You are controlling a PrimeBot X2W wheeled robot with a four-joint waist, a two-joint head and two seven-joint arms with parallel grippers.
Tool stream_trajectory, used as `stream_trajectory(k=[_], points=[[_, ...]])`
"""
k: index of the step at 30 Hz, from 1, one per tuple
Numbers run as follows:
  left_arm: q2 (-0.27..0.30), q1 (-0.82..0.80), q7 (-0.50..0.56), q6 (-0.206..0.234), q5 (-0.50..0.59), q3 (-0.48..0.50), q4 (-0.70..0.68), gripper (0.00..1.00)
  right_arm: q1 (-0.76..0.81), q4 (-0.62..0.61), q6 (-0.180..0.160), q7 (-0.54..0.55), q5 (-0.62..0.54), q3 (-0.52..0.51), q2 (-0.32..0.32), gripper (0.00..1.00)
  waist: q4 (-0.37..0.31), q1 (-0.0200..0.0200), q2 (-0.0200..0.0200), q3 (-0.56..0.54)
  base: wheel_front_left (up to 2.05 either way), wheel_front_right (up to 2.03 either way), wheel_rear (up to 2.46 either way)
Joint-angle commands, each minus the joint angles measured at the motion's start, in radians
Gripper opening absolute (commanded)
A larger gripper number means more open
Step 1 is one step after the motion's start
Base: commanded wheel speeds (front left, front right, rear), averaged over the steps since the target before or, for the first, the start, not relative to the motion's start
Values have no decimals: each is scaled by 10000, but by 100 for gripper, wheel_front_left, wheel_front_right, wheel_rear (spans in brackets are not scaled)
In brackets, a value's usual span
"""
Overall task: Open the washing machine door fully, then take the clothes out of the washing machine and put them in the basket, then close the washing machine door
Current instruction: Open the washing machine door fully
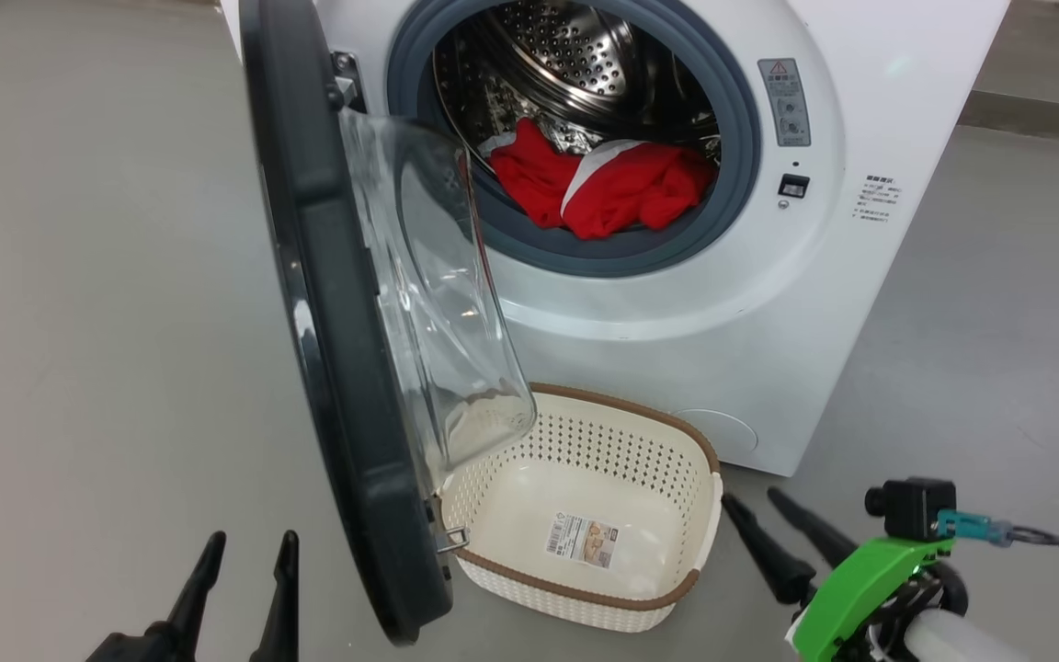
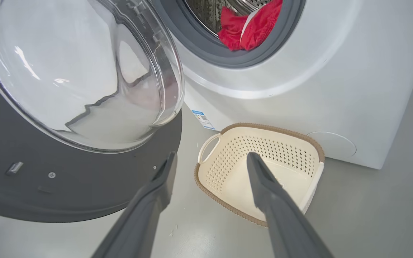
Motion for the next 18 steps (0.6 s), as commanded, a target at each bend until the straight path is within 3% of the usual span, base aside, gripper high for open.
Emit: stream_trajectory(k=[1, 11, 18], points=[[115, -101, -92, -56, 150, 372, -177, 100, -38, -186, 75, -143, -862, -545, 29, 100, -16, 0, 0, 18, 0, 0, 0], [101, -117, -92, -56, 162, 336, -120, 100, 1092, -1068, 75, -147, -4951, -3351, 941, 100, 8, 0, 0, -1, 0, 0, 0], [94, -103, -92, -56, 168, 330, -145, 100, 1695, -1717, 75, -148, -6692, -4454, 1400, 100, 28, 0, 0, -27, 0, 0, 0]])
